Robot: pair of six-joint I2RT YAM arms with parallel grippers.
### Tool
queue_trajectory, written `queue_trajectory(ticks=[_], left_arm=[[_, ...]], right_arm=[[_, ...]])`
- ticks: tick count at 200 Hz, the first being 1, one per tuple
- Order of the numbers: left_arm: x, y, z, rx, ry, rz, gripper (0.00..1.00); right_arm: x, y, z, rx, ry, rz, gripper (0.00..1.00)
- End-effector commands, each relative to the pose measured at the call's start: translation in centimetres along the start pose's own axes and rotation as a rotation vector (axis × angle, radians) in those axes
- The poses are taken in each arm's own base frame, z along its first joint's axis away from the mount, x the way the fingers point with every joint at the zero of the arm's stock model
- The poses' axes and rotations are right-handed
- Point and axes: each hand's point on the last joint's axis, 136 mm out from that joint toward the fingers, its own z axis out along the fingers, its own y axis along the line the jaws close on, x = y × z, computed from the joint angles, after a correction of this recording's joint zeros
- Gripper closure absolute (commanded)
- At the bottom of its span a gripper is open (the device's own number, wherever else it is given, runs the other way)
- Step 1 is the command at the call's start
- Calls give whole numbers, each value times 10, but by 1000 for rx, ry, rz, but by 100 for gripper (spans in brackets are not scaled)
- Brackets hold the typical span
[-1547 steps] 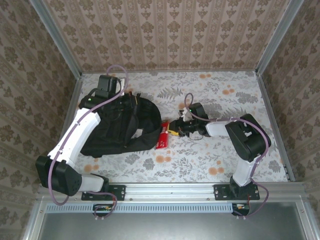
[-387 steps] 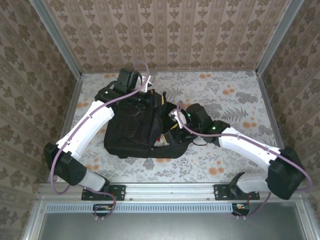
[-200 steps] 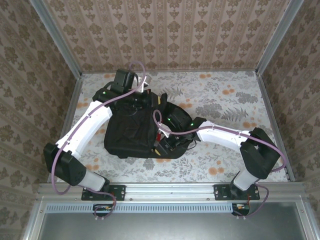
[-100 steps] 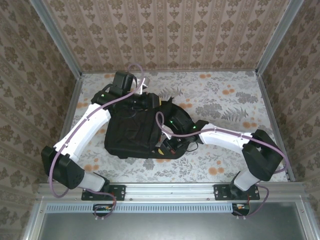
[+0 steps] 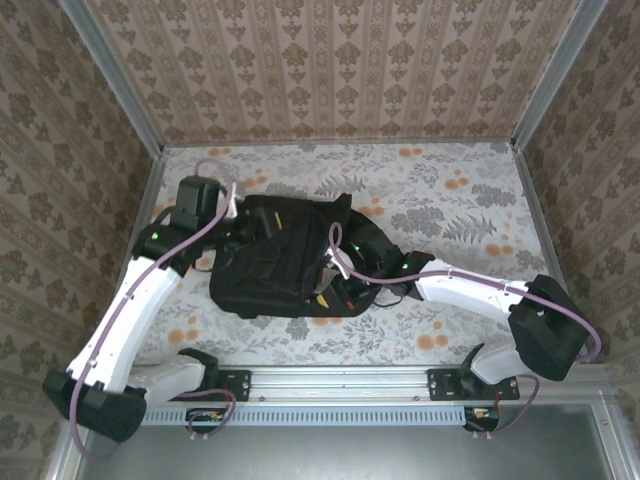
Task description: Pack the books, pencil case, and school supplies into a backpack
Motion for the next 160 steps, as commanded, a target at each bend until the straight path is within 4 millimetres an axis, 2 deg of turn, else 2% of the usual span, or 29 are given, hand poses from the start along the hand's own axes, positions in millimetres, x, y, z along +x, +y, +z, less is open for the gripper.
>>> queue_trajectory(ticks=[1,26,47,83,99,122,138,160], left_arm=[[36,53,-14,-189,21,-188,38],[67,91,-35,-322,-1,-320,39],[88,110,-34,-334,-13,-435,39],[104,129,-8,-289,-23,-585,39],[101,133,7,-260,-40,-615,39],[81,133,31,-199,-100,-612,39],[72,138,39,-224,-121,-618,41],[57,134,51,-196,-148,-597,45]], right_arm=[[-13,18,-10,-50,-68,-40,100],[-12,18,-10,-52,-74,-40,100],[-10,16,-8,-57,-71,-34,100],[-11,17,-7,-72,-90,-17,100],[-12,18,-6,-80,-96,-13,100],[-8,18,-4,-81,-90,-13,100],[-6,17,-3,-80,-84,-8,100],[-4,17,-2,-83,-80,-7,100]])
